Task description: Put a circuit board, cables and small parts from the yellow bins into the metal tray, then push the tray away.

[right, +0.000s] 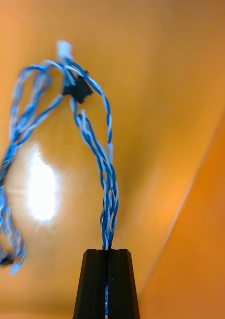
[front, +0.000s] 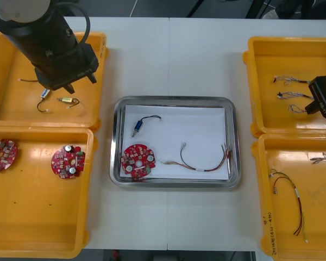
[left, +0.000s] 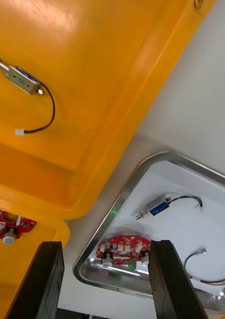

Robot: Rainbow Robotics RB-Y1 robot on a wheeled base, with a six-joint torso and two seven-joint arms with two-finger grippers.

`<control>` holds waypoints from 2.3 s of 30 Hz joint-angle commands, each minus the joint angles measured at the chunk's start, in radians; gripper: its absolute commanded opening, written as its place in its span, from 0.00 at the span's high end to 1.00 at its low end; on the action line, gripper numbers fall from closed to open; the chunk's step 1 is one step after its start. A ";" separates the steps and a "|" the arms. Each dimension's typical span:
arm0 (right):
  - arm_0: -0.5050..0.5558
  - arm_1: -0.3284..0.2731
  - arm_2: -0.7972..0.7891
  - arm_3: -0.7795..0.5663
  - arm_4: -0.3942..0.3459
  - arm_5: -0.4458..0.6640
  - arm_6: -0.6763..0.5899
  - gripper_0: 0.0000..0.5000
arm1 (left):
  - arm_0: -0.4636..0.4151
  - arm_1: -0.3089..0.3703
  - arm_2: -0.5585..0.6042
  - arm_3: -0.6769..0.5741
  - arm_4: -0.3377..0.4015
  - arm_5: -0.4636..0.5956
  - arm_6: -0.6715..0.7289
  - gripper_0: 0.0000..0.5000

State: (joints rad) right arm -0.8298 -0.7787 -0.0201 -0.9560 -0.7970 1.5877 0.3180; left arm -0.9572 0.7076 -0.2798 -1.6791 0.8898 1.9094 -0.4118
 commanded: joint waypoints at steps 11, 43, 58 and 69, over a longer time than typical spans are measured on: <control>-0.049 -0.232 -0.066 -0.176 -0.203 0.204 0.027 1.00 | -0.071 0.033 0.114 0.110 -0.106 0.010 0.162 0.00; -0.026 -0.468 0.071 -0.776 -0.479 0.332 0.529 1.00 | 0.005 0.016 0.145 0.344 -0.147 -0.198 0.327 0.00; -0.023 -0.504 0.152 -1.041 -0.596 0.324 0.934 1.00 | 0.112 0.001 0.143 0.346 -0.169 -0.311 0.306 0.00; -0.040 -0.447 0.226 -1.118 -0.617 0.255 1.234 1.00 | 0.155 -0.005 0.090 0.346 -0.183 -0.388 0.343 0.00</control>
State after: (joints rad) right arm -0.8523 -1.2337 0.1944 -2.0591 -1.4060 1.8549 1.4803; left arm -0.8120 0.7083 -0.1732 -1.3211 0.7231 1.5393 -0.1435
